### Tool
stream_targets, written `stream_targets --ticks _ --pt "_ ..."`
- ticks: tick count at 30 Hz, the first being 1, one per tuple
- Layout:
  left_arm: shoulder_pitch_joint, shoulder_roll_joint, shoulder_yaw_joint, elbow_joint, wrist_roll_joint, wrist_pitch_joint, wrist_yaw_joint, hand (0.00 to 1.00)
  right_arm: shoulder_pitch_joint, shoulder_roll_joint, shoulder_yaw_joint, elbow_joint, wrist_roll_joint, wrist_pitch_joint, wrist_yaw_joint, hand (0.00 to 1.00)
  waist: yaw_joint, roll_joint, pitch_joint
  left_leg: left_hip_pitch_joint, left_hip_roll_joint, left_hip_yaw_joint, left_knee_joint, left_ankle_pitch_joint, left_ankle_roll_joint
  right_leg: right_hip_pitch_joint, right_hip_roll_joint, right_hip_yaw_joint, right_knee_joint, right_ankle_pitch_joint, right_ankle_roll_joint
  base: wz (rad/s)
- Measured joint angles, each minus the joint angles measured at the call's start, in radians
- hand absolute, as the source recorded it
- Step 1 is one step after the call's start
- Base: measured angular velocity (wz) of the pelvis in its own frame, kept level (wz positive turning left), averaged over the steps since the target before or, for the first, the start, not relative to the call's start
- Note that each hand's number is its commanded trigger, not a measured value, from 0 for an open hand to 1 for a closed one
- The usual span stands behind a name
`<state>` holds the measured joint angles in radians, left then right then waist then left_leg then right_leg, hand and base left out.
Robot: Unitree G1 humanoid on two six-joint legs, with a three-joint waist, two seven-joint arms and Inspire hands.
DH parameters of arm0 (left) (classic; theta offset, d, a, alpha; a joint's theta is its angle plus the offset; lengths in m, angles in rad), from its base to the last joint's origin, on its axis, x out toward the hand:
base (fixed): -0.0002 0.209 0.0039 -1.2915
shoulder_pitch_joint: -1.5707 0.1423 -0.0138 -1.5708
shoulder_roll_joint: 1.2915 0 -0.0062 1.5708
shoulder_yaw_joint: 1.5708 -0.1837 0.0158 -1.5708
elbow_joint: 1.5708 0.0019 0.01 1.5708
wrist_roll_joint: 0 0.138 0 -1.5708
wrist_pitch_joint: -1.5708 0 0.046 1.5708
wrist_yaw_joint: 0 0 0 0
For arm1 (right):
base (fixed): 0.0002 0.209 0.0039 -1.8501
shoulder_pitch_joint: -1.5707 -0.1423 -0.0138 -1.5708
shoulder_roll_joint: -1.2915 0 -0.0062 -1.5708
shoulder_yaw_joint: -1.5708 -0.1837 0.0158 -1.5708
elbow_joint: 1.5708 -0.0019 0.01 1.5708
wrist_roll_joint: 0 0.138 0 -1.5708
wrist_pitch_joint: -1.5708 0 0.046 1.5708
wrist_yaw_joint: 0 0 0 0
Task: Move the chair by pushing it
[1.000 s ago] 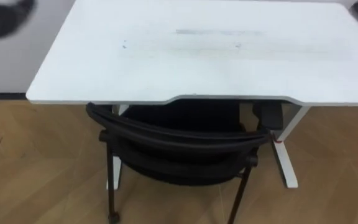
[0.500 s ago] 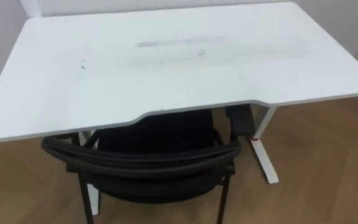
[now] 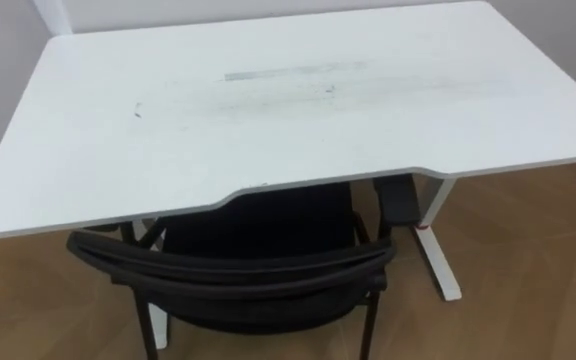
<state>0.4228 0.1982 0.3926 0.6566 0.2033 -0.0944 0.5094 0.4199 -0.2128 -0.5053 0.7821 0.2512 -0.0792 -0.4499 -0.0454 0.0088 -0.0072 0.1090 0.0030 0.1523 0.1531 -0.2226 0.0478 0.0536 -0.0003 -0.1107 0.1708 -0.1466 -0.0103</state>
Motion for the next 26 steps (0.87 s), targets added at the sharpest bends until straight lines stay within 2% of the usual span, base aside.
stream_targets --ticks 2,5,9,10,14,20,26 --pt "0.001 -0.001 -0.077 0.111 -0.007 0.009 -0.087 0.00 -0.012 0.005 0.084 0.131 0.016 0.009 0.094 0.00 -0.004 -0.006 0.0025 0.006 0.001 0.000 0.001 -0.002 -0.003 0.000 0.000 -0.002 0.001 -0.008 -0.002 0.00" --pt "-0.023 -0.010 -0.125 0.241 -0.018 0.007 -0.166 0.00 -0.047 0.016 0.130 0.254 0.014 0.013 0.163 0.00 -0.008 -0.008 0.0034 0.006 0.002 0.000 -0.001 -0.004 -0.004 0.000 0.002 -0.001 0.000 -0.010 -0.002 0.00" --pt "-0.057 -0.028 -0.198 0.350 -0.078 0.015 -0.218 0.00 -0.090 0.038 0.212 0.349 0.024 0.017 0.223 0.00 -0.009 -0.006 0.0035 0.012 0.002 0.007 -0.003 -0.004 -0.004 0.001 0.003 0.000 0.002 -0.010 -0.002 -0.03" --pt "-0.075 -0.034 -0.214 0.366 -0.096 0.032 -0.241 0.00 -0.110 0.055 0.219 0.353 0.023 0.021 0.234 0.00 -0.009 -0.006 0.0039 0.011 0.002 0.010 -0.003 -0.004 -0.004 -0.001 0.004 0.000 0.001 -0.010 -0.002 -0.06" --pt "-0.125 -0.072 -0.239 0.387 -0.115 0.074 -0.303 0.00 -0.175 0.087 0.277 0.388 0.036 0.041 0.288 0.00 -0.009 -0.005 0.0047 0.005 0.002 0.010 -0.006 -0.006 -0.003 -0.005 0.003 -0.004 -0.003 -0.011 -0.001 0.00" --pt "-0.202 -0.104 -0.295 0.387 -0.113 0.077 -0.344 0.00 -0.241 0.103 0.377 0.392 0.037 0.045 0.361 0.00 -0.003 -0.006 0.0051 0.005 0.001 0.010 -0.010 -0.006 -0.003 -0.006 0.004 -0.005 -0.005 -0.012 0.000 0.00" --pt "-0.235 -0.110 -0.322 0.385 -0.113 0.076 -0.390 0.00 -0.234 0.106 0.407 0.393 0.038 0.047 0.414 0.00 -0.004 -0.009 0.0059 0.004 0.000 0.011 -0.018 -0.005 -0.003 -0.004 0.004 -0.003 -0.007 -0.013 0.003 0.00"
